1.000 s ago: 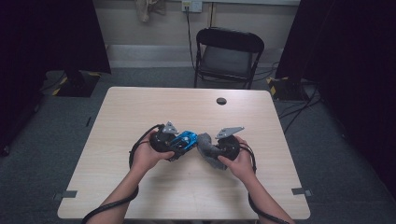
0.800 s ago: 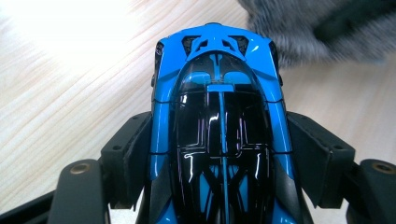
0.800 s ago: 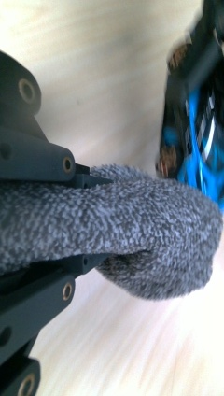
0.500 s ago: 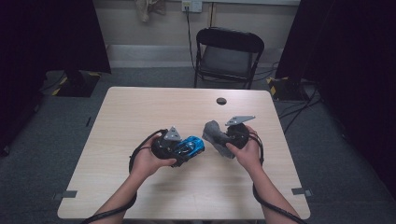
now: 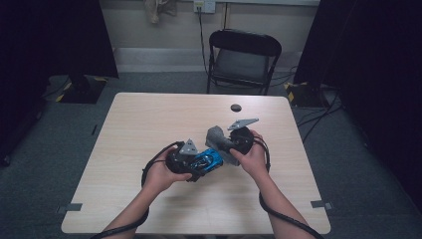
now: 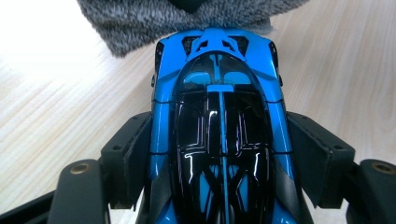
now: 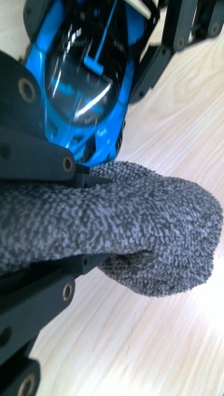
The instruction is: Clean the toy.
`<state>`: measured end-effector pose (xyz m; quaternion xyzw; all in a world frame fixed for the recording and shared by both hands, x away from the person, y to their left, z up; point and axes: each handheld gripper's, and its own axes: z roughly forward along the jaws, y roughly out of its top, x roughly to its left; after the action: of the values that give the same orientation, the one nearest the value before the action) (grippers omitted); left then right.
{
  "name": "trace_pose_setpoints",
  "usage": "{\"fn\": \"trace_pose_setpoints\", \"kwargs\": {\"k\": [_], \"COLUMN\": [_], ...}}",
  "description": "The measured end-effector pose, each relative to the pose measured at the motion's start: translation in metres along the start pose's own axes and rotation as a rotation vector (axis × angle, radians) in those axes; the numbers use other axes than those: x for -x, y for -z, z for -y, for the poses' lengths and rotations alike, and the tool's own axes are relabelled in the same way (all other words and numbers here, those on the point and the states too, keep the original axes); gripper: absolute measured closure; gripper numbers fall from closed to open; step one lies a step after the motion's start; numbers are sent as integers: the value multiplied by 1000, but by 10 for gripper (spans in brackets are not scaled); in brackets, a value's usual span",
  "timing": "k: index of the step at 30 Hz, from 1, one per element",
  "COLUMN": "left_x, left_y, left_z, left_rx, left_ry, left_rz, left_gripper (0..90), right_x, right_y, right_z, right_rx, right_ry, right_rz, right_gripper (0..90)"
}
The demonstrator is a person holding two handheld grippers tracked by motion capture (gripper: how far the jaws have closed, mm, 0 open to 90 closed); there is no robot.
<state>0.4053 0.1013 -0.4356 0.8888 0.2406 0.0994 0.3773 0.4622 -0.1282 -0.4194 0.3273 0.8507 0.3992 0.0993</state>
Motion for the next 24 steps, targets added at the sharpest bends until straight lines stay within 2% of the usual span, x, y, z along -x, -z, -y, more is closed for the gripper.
{"fn": "trace_pose_setpoints", "kwargs": {"k": [4, 11, 24], "left_x": [-2, -10, -24], "left_y": [-2, -3, -1], "left_z": [2, 4, 6], "left_rx": [-4, -4, 3], "left_ry": [-3, 24, 62], "left_rz": [-12, -29, -70], "left_gripper": [281, 281, 281], "right_x": [-3, -1, 3], "right_y": [-4, 0, 6], "right_z": [1, 4, 23], "right_rx": [-14, -21, -25], "right_ry": [6, -3, -38], "right_rz": [-23, -43, -72], "right_gripper": [729, 729, 729]}}
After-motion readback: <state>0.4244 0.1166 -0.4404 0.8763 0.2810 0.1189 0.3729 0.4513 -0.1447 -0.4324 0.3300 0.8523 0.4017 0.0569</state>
